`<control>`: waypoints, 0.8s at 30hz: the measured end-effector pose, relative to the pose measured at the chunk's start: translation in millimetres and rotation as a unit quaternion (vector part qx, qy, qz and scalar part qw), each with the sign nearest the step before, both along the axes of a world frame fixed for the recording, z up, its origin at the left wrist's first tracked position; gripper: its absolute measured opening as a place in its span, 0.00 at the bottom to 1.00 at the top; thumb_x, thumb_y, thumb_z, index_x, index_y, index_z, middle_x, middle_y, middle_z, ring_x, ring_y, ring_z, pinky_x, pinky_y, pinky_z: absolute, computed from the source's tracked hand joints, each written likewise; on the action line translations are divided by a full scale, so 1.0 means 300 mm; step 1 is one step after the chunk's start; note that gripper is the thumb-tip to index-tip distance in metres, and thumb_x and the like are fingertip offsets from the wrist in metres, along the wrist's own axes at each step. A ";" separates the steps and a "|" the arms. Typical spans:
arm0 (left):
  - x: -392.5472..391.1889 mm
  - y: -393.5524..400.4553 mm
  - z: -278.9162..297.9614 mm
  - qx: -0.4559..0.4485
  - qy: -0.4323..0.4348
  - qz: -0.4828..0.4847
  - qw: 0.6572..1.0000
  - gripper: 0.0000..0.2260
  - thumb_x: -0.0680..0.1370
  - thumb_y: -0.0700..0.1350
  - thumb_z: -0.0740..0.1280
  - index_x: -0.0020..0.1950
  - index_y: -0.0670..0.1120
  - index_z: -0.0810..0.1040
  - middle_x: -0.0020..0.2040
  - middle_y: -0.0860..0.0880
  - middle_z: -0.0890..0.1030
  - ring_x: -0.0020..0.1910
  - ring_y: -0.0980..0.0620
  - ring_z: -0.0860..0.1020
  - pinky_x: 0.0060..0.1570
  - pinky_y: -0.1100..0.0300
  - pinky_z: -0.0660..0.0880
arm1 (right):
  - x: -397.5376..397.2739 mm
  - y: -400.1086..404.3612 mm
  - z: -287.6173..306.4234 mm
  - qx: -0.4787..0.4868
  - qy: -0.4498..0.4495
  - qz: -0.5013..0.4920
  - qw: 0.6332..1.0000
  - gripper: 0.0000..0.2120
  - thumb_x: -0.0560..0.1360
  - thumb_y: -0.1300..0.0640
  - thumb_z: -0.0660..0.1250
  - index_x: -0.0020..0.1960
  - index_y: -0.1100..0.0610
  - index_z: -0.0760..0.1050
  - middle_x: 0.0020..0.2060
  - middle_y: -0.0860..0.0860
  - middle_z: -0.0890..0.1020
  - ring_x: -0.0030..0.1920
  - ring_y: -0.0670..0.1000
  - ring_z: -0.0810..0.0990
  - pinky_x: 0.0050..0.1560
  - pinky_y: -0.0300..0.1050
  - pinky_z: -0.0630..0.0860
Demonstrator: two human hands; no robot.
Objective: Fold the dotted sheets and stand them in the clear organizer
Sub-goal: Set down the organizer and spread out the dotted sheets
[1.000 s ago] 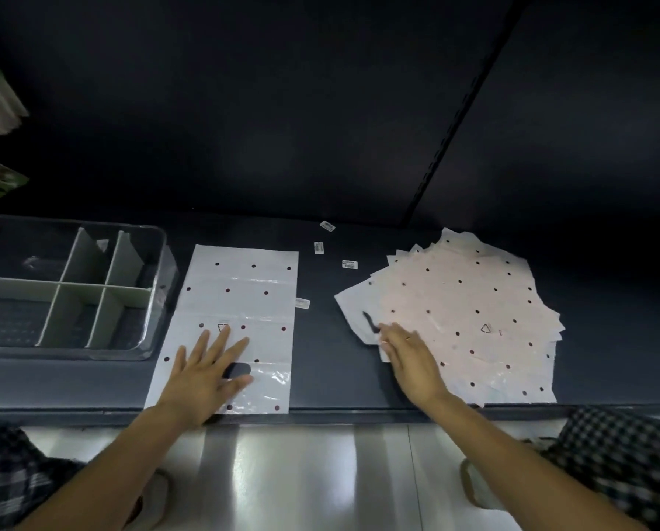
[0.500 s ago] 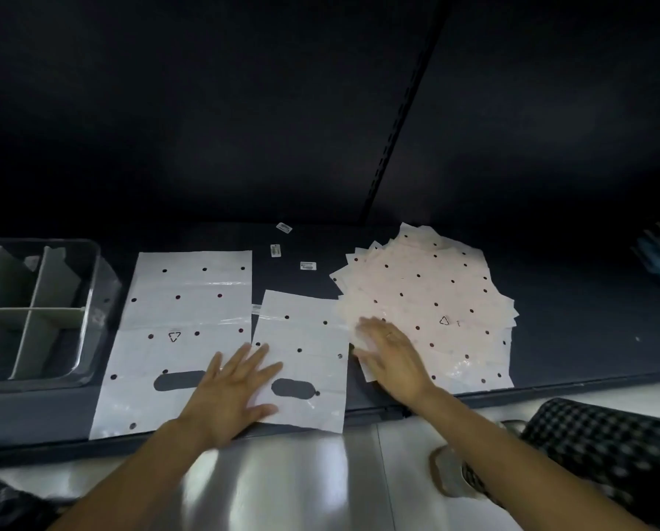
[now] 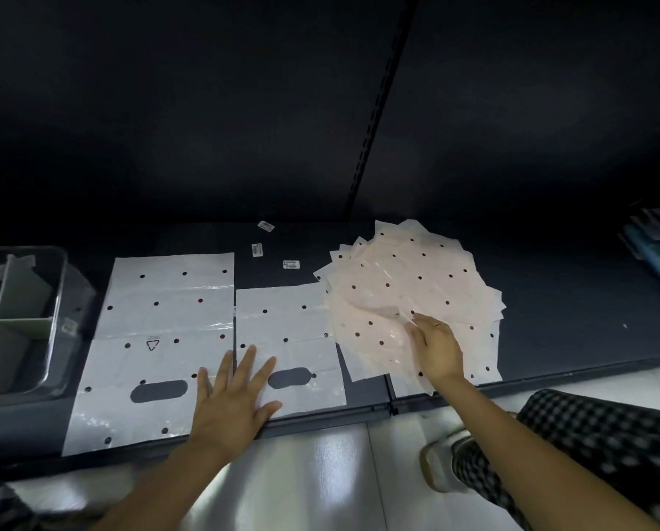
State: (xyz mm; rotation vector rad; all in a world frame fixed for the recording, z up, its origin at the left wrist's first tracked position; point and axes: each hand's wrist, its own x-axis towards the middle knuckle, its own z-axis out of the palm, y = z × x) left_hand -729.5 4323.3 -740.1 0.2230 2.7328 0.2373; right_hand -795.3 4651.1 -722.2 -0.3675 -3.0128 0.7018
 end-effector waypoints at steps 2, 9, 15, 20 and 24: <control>-0.005 0.005 0.008 0.002 -0.007 0.004 1.000 0.52 0.53 0.72 0.16 0.76 0.62 0.41 0.77 0.53 0.37 0.76 0.45 0.38 0.71 0.40 0.41 | -0.004 -0.026 0.024 -0.043 0.017 0.011 0.999 0.16 0.81 0.55 0.57 0.65 0.59 0.74 0.62 0.54 0.77 0.65 0.55 0.71 0.63 0.45 0.70; -0.018 0.010 0.091 0.137 0.022 0.055 0.989 0.33 0.75 0.70 0.44 0.77 0.57 0.52 0.78 0.54 0.50 0.77 0.51 0.47 0.74 0.51 0.46 | 0.025 -0.240 0.118 -0.156 0.036 0.179 0.971 0.15 0.81 0.62 0.58 0.66 0.61 0.73 0.63 0.55 0.76 0.64 0.53 0.72 0.63 0.29 0.60; -0.021 -0.016 0.153 0.330 0.136 0.225 0.906 0.30 0.79 0.57 0.59 0.77 0.50 0.54 0.77 0.50 0.58 0.75 0.51 0.56 0.73 0.54 0.55 | 0.096 -0.354 0.080 -0.122 -0.039 0.342 0.931 0.15 0.79 0.55 0.62 0.64 0.58 0.75 0.64 0.51 0.76 0.68 0.45 0.66 0.70 0.36 0.59; 0.011 -0.036 0.134 0.243 0.080 0.081 0.963 0.33 0.75 0.70 0.47 0.76 0.56 0.58 0.77 0.56 0.50 0.77 0.53 0.49 0.75 0.53 0.48 | 0.109 -0.327 0.052 -0.146 -0.091 0.298 0.939 0.15 0.78 0.48 0.63 0.52 0.57 0.83 0.56 0.48 0.81 0.68 0.44 0.67 0.65 0.33 0.63; 0.037 -0.011 0.094 0.092 0.035 -0.073 0.992 0.50 0.59 0.76 0.22 0.77 0.58 0.47 0.74 0.56 0.37 0.77 0.52 0.39 0.73 0.54 0.37 | 0.060 -0.231 0.045 -0.118 0.062 0.146 0.980 0.11 0.76 0.54 0.67 0.56 0.57 0.81 0.60 0.52 0.79 0.68 0.53 0.68 0.68 0.45 0.65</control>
